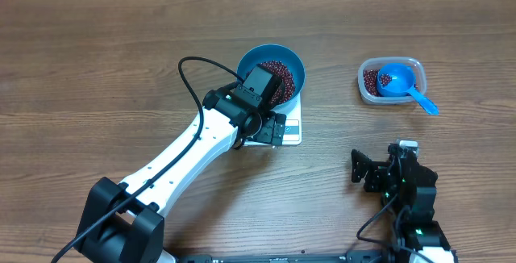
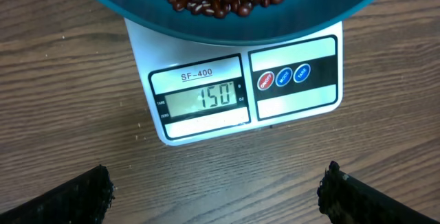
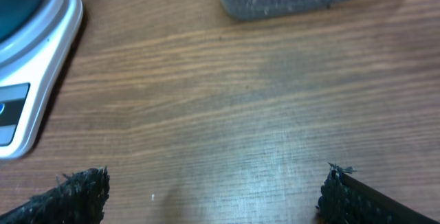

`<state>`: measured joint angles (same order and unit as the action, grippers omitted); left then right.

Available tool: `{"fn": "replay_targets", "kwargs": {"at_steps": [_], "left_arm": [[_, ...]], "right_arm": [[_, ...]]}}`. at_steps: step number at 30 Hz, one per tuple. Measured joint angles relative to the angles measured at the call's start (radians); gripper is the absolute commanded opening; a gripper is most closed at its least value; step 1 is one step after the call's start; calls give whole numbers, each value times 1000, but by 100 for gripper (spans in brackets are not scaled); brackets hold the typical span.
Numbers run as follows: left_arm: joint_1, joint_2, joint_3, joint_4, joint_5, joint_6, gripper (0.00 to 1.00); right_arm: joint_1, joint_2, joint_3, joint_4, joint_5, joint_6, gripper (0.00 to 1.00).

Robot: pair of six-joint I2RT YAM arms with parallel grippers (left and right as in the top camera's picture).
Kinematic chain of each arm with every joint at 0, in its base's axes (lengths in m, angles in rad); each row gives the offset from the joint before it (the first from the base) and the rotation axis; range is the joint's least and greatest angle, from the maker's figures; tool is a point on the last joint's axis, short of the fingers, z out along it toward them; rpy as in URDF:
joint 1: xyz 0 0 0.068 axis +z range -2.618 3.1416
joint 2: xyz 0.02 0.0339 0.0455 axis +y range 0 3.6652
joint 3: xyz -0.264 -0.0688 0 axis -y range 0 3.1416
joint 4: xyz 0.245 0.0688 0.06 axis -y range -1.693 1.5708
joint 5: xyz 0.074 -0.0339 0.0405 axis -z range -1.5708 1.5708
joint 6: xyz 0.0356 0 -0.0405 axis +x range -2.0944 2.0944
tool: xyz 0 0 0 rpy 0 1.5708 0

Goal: Scoop item into bowl and weigh 150g on scale

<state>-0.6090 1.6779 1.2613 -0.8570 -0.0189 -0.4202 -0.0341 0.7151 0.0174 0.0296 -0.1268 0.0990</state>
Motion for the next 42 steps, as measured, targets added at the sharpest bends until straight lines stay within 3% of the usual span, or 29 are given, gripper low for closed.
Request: {"fn": "replay_targets", "kwargs": {"at_steps": [5, 12, 22, 42], "left_arm": [[0, 0, 0, 0, 0, 0, 100], [0, 0, 0, 0, 0, 0, 100], [0, 0, 0, 0, 0, 0, 100], [0, 0, 0, 0, 0, 0, 100]], "right_arm": [[0, -196, 0, -101, 1, -25, 100], [0, -488, 0, -108, 0, -56, 100], [-5, -681, 0, -100, 0, -63, 100], [-5, -702, 0, -102, 0, -66, 100]]}}
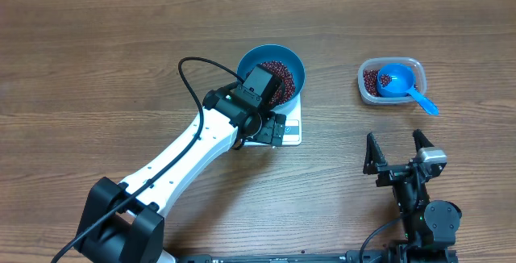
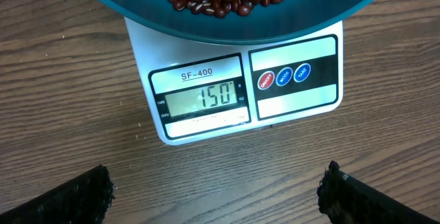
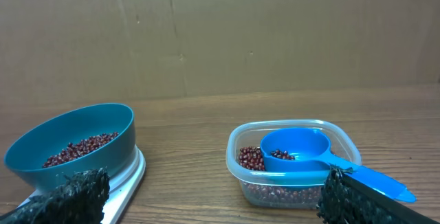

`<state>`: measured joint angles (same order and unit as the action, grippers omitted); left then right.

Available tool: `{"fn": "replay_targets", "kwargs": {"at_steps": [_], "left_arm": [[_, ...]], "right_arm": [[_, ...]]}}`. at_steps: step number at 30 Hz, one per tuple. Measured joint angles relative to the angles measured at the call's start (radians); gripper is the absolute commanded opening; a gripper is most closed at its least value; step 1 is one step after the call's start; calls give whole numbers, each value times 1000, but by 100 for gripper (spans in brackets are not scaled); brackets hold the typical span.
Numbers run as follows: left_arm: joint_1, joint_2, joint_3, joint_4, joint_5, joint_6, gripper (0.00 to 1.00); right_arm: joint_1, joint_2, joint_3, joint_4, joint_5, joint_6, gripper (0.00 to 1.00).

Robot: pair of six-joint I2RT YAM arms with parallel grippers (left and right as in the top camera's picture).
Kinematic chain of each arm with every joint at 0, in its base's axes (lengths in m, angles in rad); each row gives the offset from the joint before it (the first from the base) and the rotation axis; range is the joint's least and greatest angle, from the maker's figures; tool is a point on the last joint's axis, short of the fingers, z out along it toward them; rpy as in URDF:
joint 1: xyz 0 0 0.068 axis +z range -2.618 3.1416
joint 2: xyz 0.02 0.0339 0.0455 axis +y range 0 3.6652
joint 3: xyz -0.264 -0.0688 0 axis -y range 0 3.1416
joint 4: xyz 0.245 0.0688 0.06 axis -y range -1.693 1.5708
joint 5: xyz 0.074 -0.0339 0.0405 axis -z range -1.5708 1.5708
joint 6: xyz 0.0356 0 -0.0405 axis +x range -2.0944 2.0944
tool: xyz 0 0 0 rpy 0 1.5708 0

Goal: Scoop item into bowl and weigh 150g on scale

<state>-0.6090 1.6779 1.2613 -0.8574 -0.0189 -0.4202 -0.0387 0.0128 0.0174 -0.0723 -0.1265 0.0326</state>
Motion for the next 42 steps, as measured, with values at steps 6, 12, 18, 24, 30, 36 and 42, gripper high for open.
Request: {"fn": "replay_targets", "kwargs": {"at_steps": [6, 12, 18, 24, 30, 36, 42], "left_arm": [[0, 0, 0, 0, 0, 0, 100], [0, 0, 0, 0, 0, 0, 99], [0, 6, 0, 0, 0, 0, 100], [0, -29, 0, 0, 0, 0, 99], [0, -258, 0, -11, -81, 56, 100], [48, -516, -43, 45, -151, 87, 100], [213, -703, -307, 246, -127, 88, 100]], "right_arm": [[0, 0, 0, 0, 0, 0, 100], [0, 0, 0, 0, 0, 0, 100], [0, 0, 0, 0, 0, 0, 100], [0, 0, 0, 0, 0, 0, 100], [0, 0, 0, 0, 0, 0, 100], [0, 0, 0, -1, -1, 0, 100], [0, 0, 0, -2, 0, 0, 100]]}}
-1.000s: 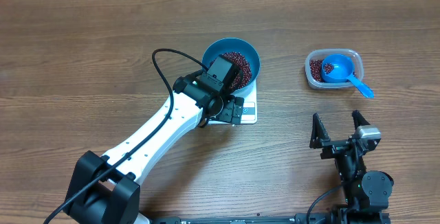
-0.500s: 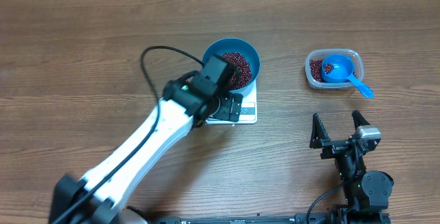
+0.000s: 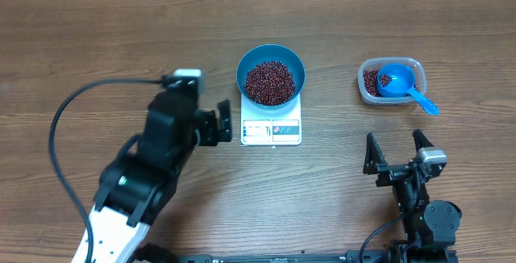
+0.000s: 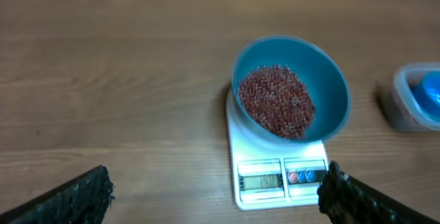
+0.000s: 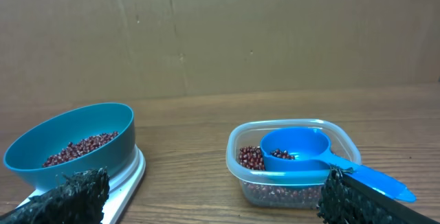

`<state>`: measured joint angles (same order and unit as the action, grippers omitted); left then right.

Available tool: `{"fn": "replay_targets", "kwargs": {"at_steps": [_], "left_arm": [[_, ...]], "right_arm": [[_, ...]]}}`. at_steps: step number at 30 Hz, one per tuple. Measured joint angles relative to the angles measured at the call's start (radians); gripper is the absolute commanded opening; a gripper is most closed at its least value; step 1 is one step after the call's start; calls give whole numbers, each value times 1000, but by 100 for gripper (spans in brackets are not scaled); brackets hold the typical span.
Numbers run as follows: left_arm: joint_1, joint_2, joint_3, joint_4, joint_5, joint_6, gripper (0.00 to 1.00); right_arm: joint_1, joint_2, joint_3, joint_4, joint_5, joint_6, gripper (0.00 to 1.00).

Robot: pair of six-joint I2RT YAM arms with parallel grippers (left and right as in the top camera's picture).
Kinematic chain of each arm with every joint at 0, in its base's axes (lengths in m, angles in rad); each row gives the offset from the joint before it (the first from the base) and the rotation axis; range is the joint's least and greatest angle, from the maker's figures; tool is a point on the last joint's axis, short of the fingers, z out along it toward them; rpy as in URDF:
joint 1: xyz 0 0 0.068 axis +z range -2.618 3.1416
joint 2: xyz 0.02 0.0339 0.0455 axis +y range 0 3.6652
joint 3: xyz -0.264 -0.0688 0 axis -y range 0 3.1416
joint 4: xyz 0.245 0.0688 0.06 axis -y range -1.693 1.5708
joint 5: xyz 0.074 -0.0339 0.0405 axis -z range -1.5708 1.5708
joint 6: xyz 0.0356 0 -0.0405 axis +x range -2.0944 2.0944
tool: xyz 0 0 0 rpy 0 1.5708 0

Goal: Scoop item into bowl and weigh 150g on scale

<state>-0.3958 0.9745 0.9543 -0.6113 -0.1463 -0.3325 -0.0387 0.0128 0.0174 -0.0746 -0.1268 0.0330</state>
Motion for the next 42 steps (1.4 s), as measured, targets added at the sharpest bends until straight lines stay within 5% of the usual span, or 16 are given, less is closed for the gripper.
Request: {"fn": "replay_targets", "kwargs": {"at_steps": [6, 17, 30, 42], "left_arm": [[144, -182, -286, 259, 79, 0, 100], [261, -496, -858, 1020, 182, 0, 100], [319, -886, -946, 552, 168, 129, 100], [353, -960, -946, 534, 142, 390, 100]], "right_arm": [[-1, 0, 0, 0, 0, 0, 100], [-1, 0, 0, 0, 0, 0, 100], [-1, 0, 0, 1, 1, -1, 100], [-1, -1, 0, 0, 0, 0, 100]]}}
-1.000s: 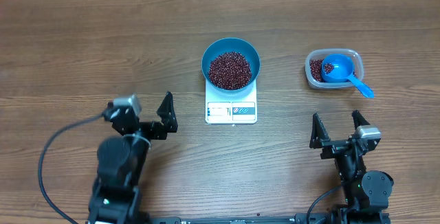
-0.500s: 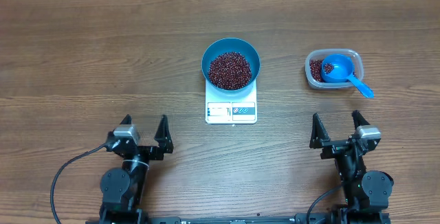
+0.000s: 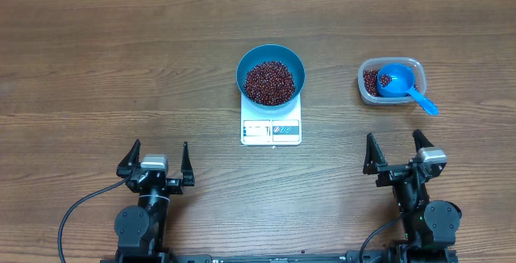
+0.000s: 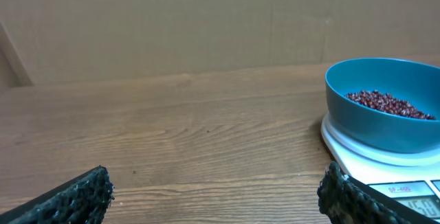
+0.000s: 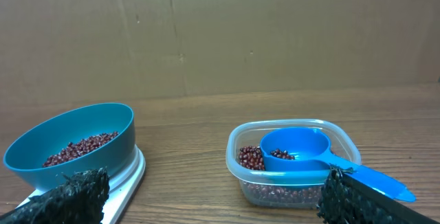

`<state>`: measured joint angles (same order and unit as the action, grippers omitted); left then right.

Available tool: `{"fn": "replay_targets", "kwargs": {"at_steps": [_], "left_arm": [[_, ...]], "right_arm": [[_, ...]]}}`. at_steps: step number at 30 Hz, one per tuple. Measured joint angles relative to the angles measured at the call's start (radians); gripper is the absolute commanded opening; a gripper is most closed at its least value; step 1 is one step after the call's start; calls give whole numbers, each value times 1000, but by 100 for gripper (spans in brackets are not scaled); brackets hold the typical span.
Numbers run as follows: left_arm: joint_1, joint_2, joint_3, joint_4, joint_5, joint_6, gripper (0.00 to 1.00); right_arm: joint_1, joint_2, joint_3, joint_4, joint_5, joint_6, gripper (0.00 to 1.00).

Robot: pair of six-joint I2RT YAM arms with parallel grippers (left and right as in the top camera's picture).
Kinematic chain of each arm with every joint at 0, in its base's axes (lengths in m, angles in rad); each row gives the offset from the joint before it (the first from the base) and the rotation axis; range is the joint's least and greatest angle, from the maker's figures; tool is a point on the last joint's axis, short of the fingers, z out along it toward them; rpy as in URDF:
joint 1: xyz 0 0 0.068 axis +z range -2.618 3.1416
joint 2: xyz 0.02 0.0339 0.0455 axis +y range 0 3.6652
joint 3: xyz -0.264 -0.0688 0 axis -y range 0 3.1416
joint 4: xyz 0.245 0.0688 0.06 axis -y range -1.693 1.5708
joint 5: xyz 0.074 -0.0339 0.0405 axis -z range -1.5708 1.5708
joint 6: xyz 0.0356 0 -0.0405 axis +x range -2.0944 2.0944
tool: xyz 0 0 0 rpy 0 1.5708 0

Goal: Scoop item into bowl and weigh 150g on scale

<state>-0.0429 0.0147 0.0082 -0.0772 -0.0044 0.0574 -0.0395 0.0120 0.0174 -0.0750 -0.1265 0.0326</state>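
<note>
A blue bowl (image 3: pixel 272 73) holding red beans (image 3: pixel 269 82) sits on the white scale (image 3: pixel 271 131) at the table's middle. At the right, a clear container (image 3: pixel 390 81) of beans holds a blue scoop (image 3: pixel 401 84). My left gripper (image 3: pixel 154 160) stands open at the near left, far from the scale. At the near right, my right gripper (image 3: pixel 394 152) is open too, empty. The bowl (image 4: pixel 385 110) and scale (image 4: pixel 375 165) show at the right of the left wrist view. The right wrist view shows the bowl (image 5: pixel 69 145), container (image 5: pixel 292 162) and scoop (image 5: pixel 309 152).
A brown cardboard wall (image 5: pixel 220 31) stands behind the wooden table (image 3: pixel 121 53). A black cable (image 3: pixel 85 206) trails from the left arm's base at the near edge.
My left arm has drawn back from beside the scale to its base at the near left, gripper open. The right arm, bowl, scale and scoop have not moved.
My left wrist camera hung over the scale, which read 150, while the right arm folded back to the near right with the scoop lying in the container. Then the left arm was lifted off to the scale's left, and now rests at its base.
</note>
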Motion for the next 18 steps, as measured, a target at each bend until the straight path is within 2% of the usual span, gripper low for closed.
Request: {"fn": "replay_targets", "kwargs": {"at_steps": [18], "left_arm": [[0, 0, 0, 0, 0, 25, 99]], "right_arm": [[0, 0, 0, 0, 0, -1, 100]]}}
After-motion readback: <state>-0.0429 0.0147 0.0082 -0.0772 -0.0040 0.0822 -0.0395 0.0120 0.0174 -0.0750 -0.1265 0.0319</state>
